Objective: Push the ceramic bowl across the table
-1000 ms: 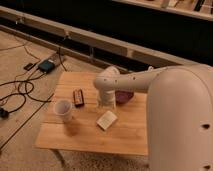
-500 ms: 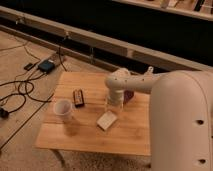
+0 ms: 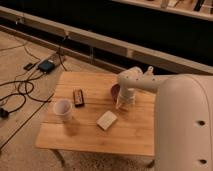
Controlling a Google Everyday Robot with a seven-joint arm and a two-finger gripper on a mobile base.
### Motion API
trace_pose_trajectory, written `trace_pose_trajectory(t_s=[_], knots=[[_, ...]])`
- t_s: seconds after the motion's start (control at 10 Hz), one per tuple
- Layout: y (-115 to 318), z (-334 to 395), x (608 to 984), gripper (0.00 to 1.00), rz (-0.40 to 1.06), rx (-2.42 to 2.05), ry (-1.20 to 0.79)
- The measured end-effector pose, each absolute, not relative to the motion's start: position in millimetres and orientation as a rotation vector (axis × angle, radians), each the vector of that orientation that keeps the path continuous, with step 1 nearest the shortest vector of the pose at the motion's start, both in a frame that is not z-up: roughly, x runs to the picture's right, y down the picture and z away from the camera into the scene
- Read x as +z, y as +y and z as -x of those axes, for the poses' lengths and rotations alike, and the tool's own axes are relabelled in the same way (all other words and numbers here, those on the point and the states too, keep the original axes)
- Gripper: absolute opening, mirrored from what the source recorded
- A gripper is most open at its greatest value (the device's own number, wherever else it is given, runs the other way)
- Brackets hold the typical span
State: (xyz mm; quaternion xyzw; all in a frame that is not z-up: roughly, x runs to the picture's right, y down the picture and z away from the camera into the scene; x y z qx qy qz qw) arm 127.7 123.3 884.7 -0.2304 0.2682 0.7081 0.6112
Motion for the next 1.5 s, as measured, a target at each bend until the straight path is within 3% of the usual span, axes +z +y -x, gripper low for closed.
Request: trace_pose_trajectory(t_s=[0.7,1.5], knots=[[79.3,-104.2,922.6,0.65,0.49,1.471,0.567],[-6.8,-64.4,982.3,0.65,0.468,1.305,0.38]])
